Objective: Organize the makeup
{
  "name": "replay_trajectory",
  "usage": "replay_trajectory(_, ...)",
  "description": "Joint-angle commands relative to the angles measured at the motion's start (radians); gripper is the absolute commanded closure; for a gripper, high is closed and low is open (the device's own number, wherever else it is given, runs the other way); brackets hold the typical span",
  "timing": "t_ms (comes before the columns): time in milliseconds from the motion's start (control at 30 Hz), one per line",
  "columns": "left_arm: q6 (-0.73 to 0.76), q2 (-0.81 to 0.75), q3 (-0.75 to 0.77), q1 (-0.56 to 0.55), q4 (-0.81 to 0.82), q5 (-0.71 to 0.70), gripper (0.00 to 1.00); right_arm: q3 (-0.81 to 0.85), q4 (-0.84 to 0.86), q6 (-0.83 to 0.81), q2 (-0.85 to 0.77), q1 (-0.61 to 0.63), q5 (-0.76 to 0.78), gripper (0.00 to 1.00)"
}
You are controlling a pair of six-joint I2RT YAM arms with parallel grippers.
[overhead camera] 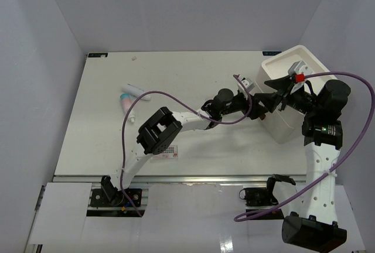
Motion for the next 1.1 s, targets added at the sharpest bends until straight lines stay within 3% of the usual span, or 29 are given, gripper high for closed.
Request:
replay_trajectory(0,0.009,0.052,0.133,-0.023,0.011,-0.065,0.21,-0.014,0.076,0.044,0.0,-0.03,-0.061,0.35)
replay_trajectory(167,0.0,0.109,0.225,-0.027,-0.021,-0.057,0.21,-0.031,0.105,0.072,0.007,-0.06,-0.091,0.35)
replay_trajectory(267,-0.002,0.136,0.261,-0.029,-0.04,-0.05,0.27,-0.038,0.119,0.085,0.012,-0.07,-0.104,0.36)
replay_trajectory(600,-0.007,0.106,0.226,-0.032,-0.031,-0.06,0.77,-0.048,0.131,0.094,0.014,-0.087,-0.119,0.36)
replay_trajectory(833,0.016,-0.008,0.039,-0.029,0.024,-0.07,0.98,-0.051,0.128,0.1,0.012,-0.099,-0.118,0.36)
replay_trajectory(867,0.019,-0.031,0.038,-0.026,0.024,-0.07,0.98,-0.051,0.128,0.1,0.011,-0.1,-0.118,0.36)
replay_trajectory(1067,0.022,-0.237,-0.302,0.017,0.124,-0.074,1.0,-0.055,0.124,0.105,0.006,-0.112,-0.123,0.36)
